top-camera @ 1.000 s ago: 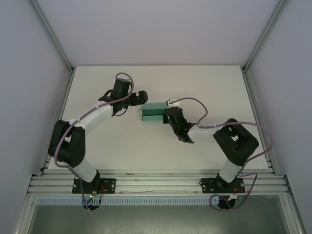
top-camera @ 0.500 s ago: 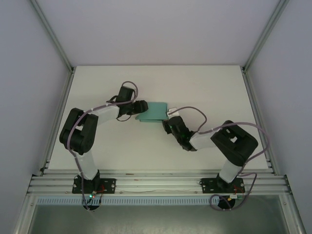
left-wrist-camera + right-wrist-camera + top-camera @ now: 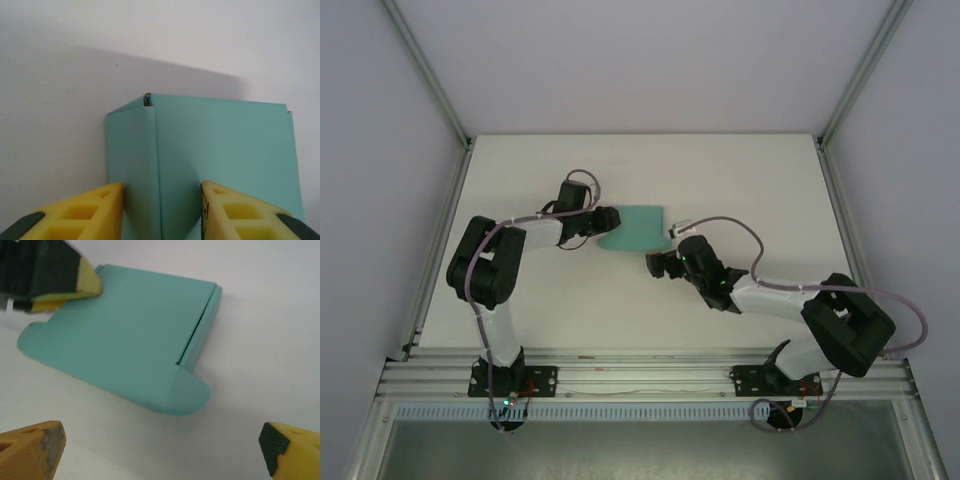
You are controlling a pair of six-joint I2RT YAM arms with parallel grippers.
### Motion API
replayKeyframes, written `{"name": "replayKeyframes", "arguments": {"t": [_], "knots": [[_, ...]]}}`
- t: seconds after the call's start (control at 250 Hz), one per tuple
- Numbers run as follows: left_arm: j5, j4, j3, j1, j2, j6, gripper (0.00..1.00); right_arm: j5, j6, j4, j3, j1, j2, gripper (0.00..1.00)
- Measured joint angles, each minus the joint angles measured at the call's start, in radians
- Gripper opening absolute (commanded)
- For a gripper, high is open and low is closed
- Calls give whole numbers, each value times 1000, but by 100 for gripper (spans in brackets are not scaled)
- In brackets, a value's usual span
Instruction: Assemble paper box
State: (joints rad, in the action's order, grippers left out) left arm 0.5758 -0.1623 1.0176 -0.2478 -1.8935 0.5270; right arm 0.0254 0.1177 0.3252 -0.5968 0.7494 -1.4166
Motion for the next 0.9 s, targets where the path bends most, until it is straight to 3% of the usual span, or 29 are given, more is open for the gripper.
{"name": "replayKeyframes", "arguments": {"t": [0.12,0.332,0.428,0.64,0.899], "knots": [[55,-79,-26,22,-17,35,33,-29,121,-50,-101,-92,-24,100],[144,-230,-104,67,-22,105,23,-202,274,-129,-253,-262,-152,100],[177,-281,-129,89,-23,132,19,-282,307,-177,-314,-282,-222,100],[219,-359,-164,116,-28,161,18,-467,387,-205,-410,-306,-348,97],[225,-363,-166,119,-29,157,19,-714,497,-140,-514,-312,-514,79]]}}
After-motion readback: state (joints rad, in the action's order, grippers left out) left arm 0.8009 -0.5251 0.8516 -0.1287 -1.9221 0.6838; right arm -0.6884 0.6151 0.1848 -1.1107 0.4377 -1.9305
